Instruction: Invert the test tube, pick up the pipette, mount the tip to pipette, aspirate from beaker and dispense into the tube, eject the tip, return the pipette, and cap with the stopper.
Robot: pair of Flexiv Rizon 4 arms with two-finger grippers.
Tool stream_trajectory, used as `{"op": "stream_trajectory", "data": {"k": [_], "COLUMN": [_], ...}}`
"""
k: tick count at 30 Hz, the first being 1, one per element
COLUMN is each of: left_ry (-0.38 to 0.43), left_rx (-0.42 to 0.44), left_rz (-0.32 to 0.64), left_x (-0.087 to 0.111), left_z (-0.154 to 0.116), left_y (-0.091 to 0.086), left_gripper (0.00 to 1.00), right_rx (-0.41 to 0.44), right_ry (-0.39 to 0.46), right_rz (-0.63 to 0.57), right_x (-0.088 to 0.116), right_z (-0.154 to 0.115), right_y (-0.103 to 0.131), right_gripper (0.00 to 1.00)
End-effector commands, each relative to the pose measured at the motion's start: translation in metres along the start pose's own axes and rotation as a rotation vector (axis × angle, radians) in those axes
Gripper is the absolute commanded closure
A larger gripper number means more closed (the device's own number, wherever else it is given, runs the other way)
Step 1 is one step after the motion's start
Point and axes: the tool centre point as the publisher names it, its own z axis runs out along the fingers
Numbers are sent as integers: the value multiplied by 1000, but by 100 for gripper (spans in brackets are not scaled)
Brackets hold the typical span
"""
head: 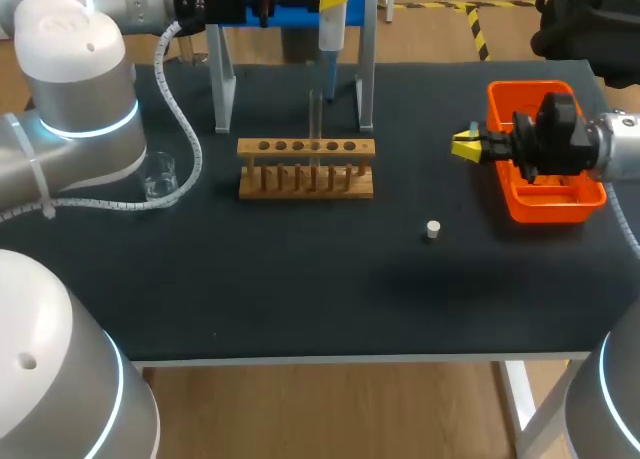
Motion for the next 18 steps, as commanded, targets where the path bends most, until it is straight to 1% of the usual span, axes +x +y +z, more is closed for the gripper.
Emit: {"op": "stream_trajectory", "data": {"k": [1,10,18], "left_ry": [-1,-1,-1], "left_rx": [4,4,4], "left_rz": [1,1,1], "left_x": [1,1,1], "left_z": [0,0,0], "left_y": [0,0,0], "left_gripper": [100,100,100], "right_rx": [-4,-6,-2], "right_ry": [2,57,74], "right_rz": [-2,-11,-5], "right_x": [-2,3,-1], "right_z": [25,69,98], "right_y": [-1,1,4], "right_gripper": [100,100,100]}}
